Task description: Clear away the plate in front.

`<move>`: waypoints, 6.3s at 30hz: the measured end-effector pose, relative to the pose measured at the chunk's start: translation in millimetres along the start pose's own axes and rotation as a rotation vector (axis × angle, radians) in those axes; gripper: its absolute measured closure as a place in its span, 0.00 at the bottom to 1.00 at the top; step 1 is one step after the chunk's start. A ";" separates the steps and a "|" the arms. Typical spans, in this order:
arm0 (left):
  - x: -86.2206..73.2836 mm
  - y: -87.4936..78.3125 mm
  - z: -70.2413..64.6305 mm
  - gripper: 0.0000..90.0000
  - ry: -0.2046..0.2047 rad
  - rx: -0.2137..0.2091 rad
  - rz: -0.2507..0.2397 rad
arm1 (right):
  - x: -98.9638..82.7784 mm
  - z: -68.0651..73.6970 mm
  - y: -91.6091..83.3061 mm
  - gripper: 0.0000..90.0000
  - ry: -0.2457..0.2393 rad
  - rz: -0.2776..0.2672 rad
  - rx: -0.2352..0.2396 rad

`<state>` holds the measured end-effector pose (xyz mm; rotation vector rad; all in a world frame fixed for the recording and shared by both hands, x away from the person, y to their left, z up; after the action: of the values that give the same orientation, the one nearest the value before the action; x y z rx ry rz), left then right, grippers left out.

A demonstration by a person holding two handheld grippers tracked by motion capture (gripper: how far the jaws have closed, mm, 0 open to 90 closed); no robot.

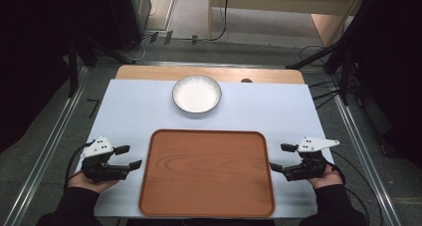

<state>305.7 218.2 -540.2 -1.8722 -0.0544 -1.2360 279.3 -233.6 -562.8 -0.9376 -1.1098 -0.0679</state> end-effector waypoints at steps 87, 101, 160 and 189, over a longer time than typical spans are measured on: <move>27.0 34.4 44.5 0.36 -0.124 0.089 0.018 | -5.6 4.8 7.0 0.20 -0.017 0.053 0.036; 39.4 54.9 49.4 0.41 -0.211 0.072 0.095 | -6.2 5.5 7.7 0.20 -0.014 0.060 0.038; 138.9 163.3 83.4 0.38 -0.290 0.185 0.109 | -7.1 3.8 7.9 0.20 -0.021 0.051 0.040; 143.2 223.4 109.6 0.56 -0.491 0.301 0.070 | -3.9 2.3 8.4 0.20 -0.023 0.036 0.047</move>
<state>561.5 96.0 -585.9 -1.8468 -0.4135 -0.6546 279.8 -228.3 -570.7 -0.9175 -1.1106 -0.0016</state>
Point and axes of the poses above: each handheld gripper's, and its own axes: y roughly forward along the jaws, x roughly out of its top, z roughly to its left, the point moved 10 cm from there along y, roughly forward along the jaws, and after that the axes turned 2 degrees about -y, right-handed, at the moved point
